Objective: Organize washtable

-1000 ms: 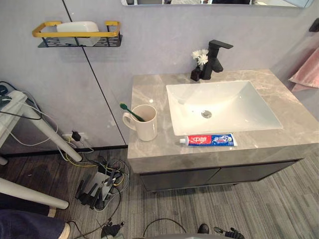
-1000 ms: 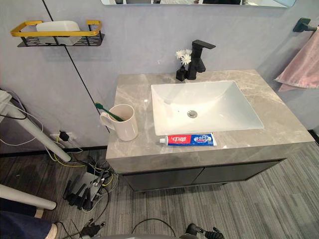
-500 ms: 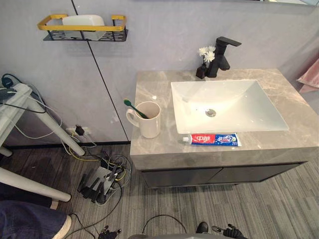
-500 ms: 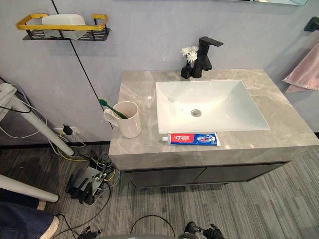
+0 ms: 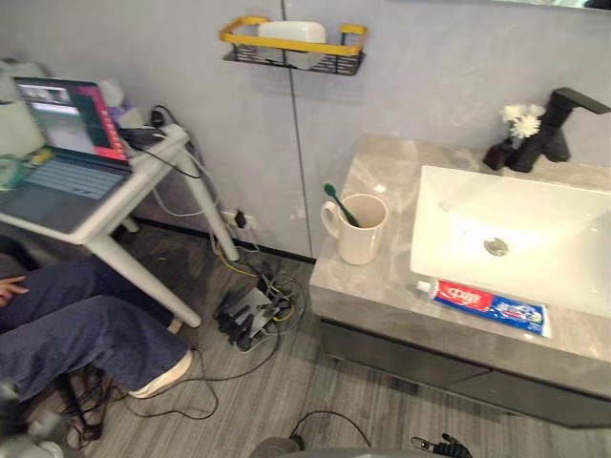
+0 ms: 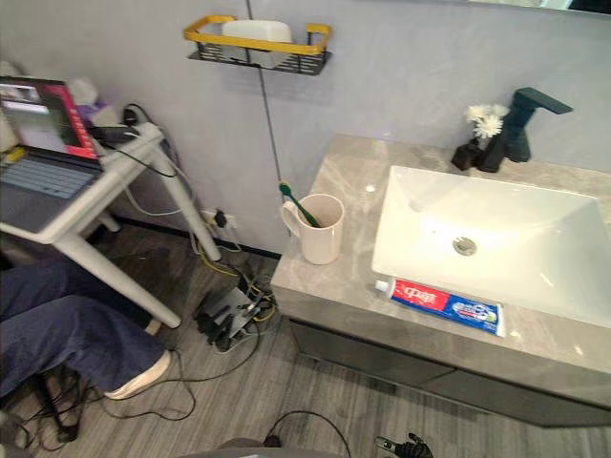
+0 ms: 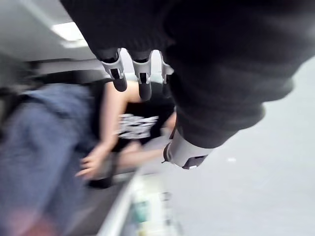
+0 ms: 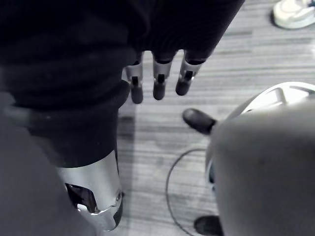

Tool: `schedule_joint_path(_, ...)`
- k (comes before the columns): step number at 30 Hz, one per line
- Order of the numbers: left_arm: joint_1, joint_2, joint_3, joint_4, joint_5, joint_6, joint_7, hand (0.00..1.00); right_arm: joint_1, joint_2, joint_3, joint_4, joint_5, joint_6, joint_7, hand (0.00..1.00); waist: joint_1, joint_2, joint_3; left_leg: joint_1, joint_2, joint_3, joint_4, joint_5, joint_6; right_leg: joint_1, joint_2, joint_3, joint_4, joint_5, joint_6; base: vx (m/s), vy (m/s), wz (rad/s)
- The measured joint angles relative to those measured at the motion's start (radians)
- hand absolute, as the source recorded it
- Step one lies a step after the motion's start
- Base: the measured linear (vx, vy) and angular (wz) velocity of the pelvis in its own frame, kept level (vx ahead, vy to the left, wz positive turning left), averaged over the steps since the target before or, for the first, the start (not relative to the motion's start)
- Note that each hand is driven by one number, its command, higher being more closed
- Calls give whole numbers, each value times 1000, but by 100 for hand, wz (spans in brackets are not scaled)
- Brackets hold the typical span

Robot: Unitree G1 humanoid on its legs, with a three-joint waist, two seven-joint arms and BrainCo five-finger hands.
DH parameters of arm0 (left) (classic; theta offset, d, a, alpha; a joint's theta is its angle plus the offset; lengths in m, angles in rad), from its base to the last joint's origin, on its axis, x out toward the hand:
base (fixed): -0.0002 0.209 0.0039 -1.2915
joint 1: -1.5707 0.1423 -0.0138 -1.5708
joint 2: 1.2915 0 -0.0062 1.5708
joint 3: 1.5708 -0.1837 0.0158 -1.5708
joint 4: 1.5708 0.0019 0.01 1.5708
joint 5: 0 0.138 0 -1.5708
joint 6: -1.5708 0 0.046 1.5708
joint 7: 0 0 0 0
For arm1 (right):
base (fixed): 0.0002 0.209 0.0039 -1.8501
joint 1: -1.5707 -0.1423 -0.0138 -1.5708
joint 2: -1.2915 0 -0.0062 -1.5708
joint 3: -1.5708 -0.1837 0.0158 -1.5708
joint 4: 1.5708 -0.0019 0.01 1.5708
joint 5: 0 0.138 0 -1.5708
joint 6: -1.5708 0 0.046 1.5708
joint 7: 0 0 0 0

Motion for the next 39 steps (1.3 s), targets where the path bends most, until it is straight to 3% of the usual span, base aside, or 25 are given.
schedule_joint_path(2, -6, -1, -10, -147, 90, -1, 39, 0, 2, 12, 2, -1, 2, 3, 0, 0, 1, 11, -8, 8, 0, -21, 3, 0, 0, 15, 3, -17, 0, -1, 1, -44, -9, 26)
schedule_joint_path(5, -8, 1, -111, -349, 187, 0, 57, 0, -11, 24, 4, -7, 3, 3, 0, 0, 1, 6, -6, 3, -2, -34, -2, 9, 9, 15, 2, -24, -1, -4, -4, -90, -8, 10)
schedule_joint_path(8, -32, 11, -289, -489, 258, -4, 26, 0, -26, 33, 23, -11, 3, 3, 0, 0, -5, -2, -3, -2, -5, -38, -2, 12, 10, 17, 1, -27, -3, -3, -5, -78, 2, 3)
schedule_joint_path(11, -79, 36, -472, -550, 258, -22, -22, 0, -29, 34, 44, -11, 4, 5, 0, 0, -35, -3, 1, -4, -16, -68, -7, 34, 12, 33, -4, -57, -1, -1, -4, -20, -4, 27)
schedule_joint_path(15, -158, 111, -733, -559, 251, -45, -95, 0, -38, 32, 63, -4, 7, 9, 1, 0, -46, -5, 7, -3, -17, -71, -7, 39, 11, 31, -6, -59, -1, 7, 3, -28, 11, 7)
schedule_joint_path(17, -193, 141, -890, -544, 222, -65, -140, 0, -51, 25, 98, 1, 9, 10, 3, 0, -59, 0, 7, -2, -15, -67, -6, 40, 11, 29, -8, -55, -3, 8, 3, -24, 16, -9)
schedule_joint_path(19, -238, 163, -1072, -483, 146, -70, -234, 0, -55, 14, 134, 2, 9, 12, 3, 0, -75, 12, 8, 7, -13, -47, -6, 39, 11, 25, -10, -32, -4, 12, 4, -22, 27, -24)
schedule_joint_path(25, -408, 174, -1352, -284, 95, -59, -357, 0, -58, -9, 172, 3, 26, 19, 1, 0, -116, 17, 9, 5, 1, 17, -7, 39, 10, -18, -9, 40, -3, 29, -7, -26, 25, -34)
schedule_joint_path(31, -497, 172, -1515, -154, 129, -37, -434, 0, -56, -22, 168, 1, 42, 19, 2, 0, -149, 10, 12, -7, 8, 72, -6, 38, 10, -68, -8, 105, -1, 46, -16, -41, 11, -30)
schedule_joint_path(39, -548, 122, -1567, 115, 199, 7, -459, 0, -54, -20, 148, -21, 42, 19, 3, 0, -180, -12, 9, -28, 12, 129, -1, 33, 8, -124, -7, 168, -2, 64, -22, -33, 3, -23)
